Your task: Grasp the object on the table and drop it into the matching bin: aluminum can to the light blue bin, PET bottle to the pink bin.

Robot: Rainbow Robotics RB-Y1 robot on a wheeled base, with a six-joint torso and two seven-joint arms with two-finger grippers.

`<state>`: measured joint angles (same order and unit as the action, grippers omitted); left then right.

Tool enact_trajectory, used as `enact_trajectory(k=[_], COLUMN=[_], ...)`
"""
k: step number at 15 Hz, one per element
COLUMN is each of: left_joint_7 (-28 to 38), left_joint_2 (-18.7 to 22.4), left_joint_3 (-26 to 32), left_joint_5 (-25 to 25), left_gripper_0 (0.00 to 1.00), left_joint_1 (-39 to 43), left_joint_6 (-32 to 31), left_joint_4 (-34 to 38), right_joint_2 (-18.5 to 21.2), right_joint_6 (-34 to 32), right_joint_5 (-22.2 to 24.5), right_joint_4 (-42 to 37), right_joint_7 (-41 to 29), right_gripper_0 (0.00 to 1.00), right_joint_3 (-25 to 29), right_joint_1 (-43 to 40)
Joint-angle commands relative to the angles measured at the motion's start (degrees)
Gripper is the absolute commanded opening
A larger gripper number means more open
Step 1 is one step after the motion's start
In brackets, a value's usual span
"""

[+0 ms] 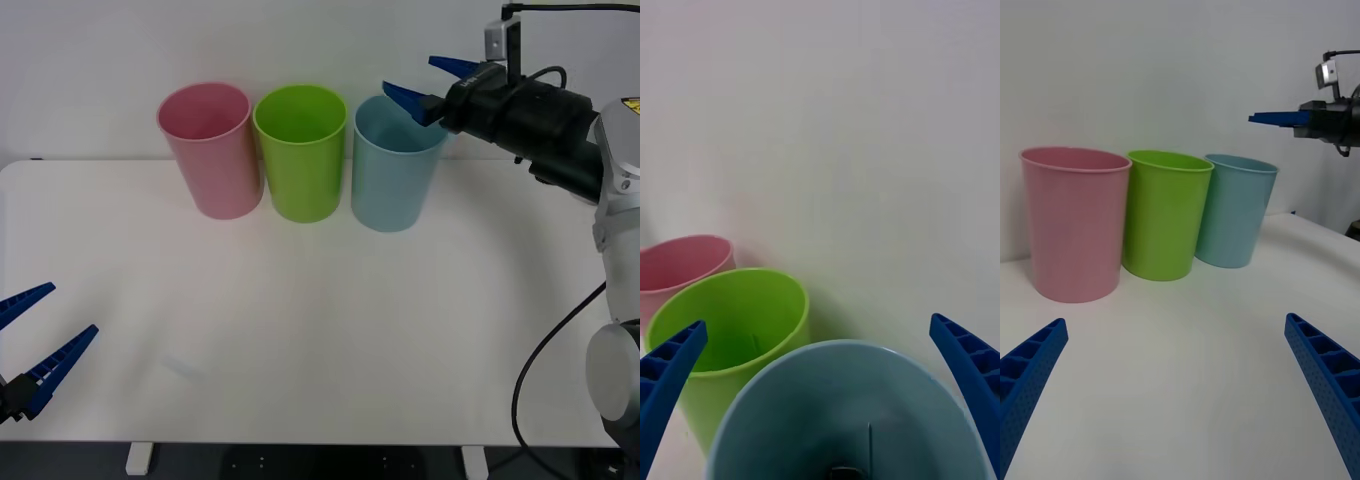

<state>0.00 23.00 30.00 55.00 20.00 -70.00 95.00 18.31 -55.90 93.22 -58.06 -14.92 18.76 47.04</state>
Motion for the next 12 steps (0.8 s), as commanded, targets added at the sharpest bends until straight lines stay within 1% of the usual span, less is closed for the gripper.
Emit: enact_trajectory(k=[1, 7, 12], left_joint_7=[0.0, 0.0, 0.0], left_joint_2=[0.0, 0.0, 0.0], left_joint_3=[0.0, 0.0, 0.0], left_joint_5=[0.0, 0.0, 0.0], left_gripper_0=[1.0, 1.0, 1.0], left_joint_1=[0.0, 0.0, 0.0], left_joint_6=[0.0, 0.0, 0.0], left_joint_4=[0.0, 0.0, 0.0], right_joint_2=[0.7, 3.3, 6.7], right_joint_6=[-1.7, -4.0, -6.6], right_joint_5=[-2.0, -8.1, -13.2], right_joint_4=[-5.0, -18.3, -26.4], right_joint_7=[0.3, 0.3, 2.1], right_gripper_0=[1.0, 1.0, 1.0], right_joint_3=[-0.2, -2.3, -3.2], right_joint_1=[-4.1, -16.8, -27.9])
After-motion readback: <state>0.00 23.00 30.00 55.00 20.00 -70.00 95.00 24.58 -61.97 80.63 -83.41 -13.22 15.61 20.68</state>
